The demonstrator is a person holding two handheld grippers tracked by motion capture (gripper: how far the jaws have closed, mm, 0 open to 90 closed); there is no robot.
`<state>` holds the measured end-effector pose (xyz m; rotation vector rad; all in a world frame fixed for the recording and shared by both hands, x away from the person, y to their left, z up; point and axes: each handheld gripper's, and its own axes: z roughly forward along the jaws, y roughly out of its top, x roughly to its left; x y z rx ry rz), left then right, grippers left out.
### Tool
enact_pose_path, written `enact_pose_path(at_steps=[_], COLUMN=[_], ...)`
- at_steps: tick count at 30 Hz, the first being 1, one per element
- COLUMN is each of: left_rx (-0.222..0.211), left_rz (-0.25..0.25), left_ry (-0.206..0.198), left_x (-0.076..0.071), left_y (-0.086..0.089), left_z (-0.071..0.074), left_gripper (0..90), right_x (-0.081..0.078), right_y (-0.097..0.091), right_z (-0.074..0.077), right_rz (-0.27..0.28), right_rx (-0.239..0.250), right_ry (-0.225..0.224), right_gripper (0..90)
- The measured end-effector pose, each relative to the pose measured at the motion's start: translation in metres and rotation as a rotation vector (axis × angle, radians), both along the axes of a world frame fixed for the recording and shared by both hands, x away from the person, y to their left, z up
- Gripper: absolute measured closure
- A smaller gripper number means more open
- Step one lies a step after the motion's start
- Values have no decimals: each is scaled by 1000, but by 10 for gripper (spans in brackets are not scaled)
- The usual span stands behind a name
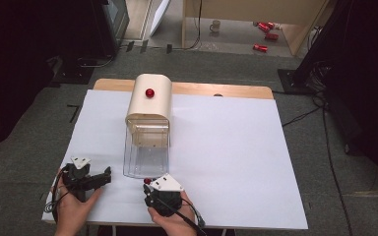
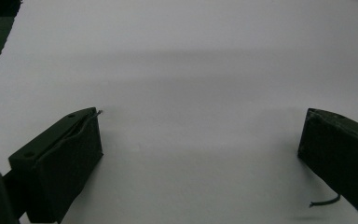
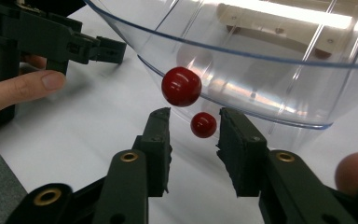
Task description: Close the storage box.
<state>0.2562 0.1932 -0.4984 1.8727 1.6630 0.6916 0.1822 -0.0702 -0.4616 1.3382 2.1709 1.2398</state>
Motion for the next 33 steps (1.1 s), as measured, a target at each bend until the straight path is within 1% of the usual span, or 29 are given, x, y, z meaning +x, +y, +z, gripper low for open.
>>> enact_pose_path(at_steps=[9, 10, 18, 23, 29, 33], left_rx=[0, -1, -1, 0, -1, 0], left_rz=[0, 0, 0, 0, 0, 1], left_ry=[0, 0, 0, 0, 0, 0], left_x=[0, 0, 0, 0, 0, 0], left_y=[0, 0, 0, 0, 0, 0], left_z=[0, 0, 0, 0, 0, 0], left_gripper=[0, 0, 0, 0, 0, 0], right_x=[2, 3, 0, -1, -1, 1], right_y=[1, 2, 3, 1, 0, -1], right_z=[0, 1, 6, 9, 11, 16], right_rz=[-1, 2, 11, 10, 16, 20], right_rx=[11, 18, 26, 42, 51, 58], right_ry=[2, 4, -7, -10, -13, -11], right_gripper=[721, 726, 738, 758, 760, 761])
